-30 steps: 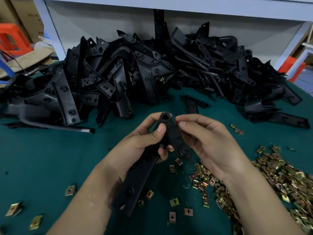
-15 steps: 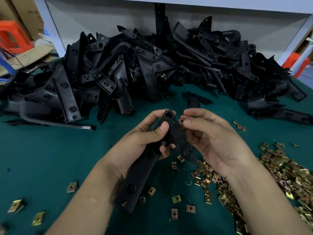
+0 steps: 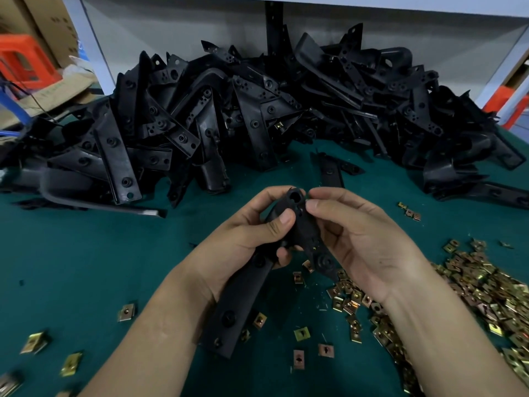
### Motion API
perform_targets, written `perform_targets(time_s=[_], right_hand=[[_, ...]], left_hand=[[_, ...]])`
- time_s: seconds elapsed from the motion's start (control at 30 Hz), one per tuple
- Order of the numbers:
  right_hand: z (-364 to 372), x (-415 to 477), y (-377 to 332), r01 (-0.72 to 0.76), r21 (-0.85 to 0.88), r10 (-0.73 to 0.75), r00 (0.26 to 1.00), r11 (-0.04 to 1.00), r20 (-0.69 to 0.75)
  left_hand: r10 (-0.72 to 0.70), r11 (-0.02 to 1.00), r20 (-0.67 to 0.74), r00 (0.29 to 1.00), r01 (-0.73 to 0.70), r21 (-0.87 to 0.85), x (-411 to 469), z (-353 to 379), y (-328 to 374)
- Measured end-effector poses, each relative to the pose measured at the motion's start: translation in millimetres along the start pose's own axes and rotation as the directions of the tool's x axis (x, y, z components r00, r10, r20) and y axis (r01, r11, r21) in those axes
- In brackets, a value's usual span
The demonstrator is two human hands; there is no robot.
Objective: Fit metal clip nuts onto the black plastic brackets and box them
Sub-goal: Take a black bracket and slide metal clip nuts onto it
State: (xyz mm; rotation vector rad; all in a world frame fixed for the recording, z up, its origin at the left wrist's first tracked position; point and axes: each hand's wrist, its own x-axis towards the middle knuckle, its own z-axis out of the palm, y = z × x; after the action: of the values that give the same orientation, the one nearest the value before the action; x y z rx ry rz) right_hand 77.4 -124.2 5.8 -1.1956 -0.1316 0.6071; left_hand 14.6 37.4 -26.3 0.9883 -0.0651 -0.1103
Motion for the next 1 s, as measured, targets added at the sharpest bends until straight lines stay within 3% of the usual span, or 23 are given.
perform_targets(time_s=[0.23, 0.57, 1.0], right_hand=[[0.9, 0.6, -0.6, -0.009, 0.086, 0.015, 0.998, 0.996, -0.067], [3.7, -0.9, 1.1, 0.012, 0.109, -0.009, 1.0, 0.994, -0.026], [7.9, -5.0, 6.3, -0.003, 0.087, 0.006, 0.999, 0.996, -0.039]], left_hand=[[0.021, 0.999, -0.008, 1.0, -0.022, -0.045, 0.8, -0.7, 0.1], [0.03, 0.998, -0.004, 1.0, -0.03, -0.048, 1.2, 0.3, -0.7], [0.084, 0.991, -0.003, 0.996, -0.084, 0.107, 1.7, -2.1, -4.2]])
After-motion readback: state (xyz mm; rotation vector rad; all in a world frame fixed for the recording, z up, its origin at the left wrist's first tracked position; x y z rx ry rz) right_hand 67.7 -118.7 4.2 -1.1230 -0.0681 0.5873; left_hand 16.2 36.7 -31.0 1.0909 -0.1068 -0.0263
